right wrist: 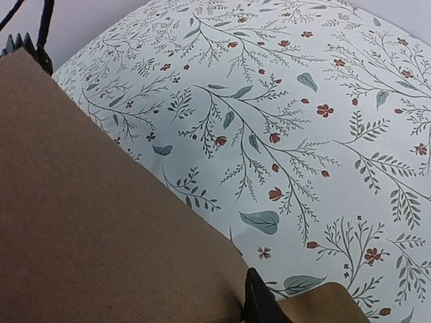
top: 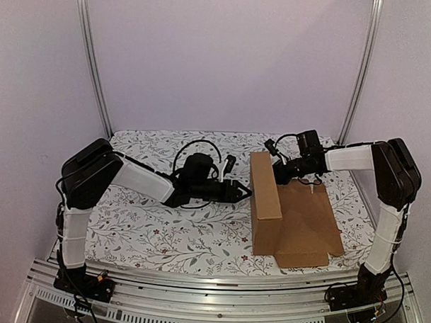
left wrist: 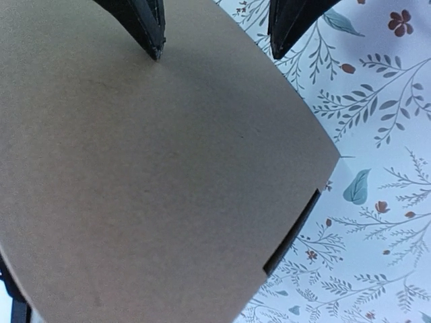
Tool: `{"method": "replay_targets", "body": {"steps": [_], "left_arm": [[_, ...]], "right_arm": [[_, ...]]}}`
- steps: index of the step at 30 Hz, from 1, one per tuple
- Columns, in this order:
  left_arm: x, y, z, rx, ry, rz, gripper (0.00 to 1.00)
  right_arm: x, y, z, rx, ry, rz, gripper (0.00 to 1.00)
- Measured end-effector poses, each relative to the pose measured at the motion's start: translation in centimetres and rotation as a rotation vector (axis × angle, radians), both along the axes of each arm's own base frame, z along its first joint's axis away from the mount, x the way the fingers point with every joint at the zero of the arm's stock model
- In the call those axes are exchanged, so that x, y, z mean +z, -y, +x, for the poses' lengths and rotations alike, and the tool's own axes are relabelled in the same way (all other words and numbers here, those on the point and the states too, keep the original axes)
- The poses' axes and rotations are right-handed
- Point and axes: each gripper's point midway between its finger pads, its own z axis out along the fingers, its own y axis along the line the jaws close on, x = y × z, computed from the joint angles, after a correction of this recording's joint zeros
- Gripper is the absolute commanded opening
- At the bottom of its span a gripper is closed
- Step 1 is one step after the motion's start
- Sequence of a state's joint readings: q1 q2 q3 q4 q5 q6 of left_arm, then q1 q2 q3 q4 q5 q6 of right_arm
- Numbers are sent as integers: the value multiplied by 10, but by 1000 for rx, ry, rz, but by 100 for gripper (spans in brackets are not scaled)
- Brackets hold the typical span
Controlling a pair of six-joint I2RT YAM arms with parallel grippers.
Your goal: Fold the paper box
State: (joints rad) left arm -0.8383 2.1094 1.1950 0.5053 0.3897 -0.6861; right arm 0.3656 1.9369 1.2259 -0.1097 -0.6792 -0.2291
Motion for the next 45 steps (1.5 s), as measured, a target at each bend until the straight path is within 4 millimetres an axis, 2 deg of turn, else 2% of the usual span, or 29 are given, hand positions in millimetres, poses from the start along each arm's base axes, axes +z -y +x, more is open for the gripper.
{"method": "replay_targets", "body": {"steps": [2,7,18,21,27,32,35,42,45], "left_arm": [[-6,0,5,8,-9,2,53],[-17,-9,18,48,-25,15,54],[-10,-30,48,108,-15,-20,54],[-12,-26,53,109,-20,-34,54],[-19,0,69,63,-24,-58,54],[-20,1,68,60,-28,-61,54],[-21,-7,65,79,-22,-69,54],[-20,-51,46,137,-38,-94,54],[-22,-63,41,149,-42,-104,54]], "right_arm": [[-1,-3,3,-7,-5,20,15],[-3,-4,10,-62,-8,63,12],[-2,-7,7,-227,-61,76,0],[-2,-9,9,-249,-75,75,0],[-1,-4,23,-323,-47,47,0],[-1,-3,25,-334,-48,43,0],[-1,-9,21,-311,-51,40,0],[0,-33,-3,-177,-48,11,0],[2,-37,-12,-121,-51,-26,0]]}}
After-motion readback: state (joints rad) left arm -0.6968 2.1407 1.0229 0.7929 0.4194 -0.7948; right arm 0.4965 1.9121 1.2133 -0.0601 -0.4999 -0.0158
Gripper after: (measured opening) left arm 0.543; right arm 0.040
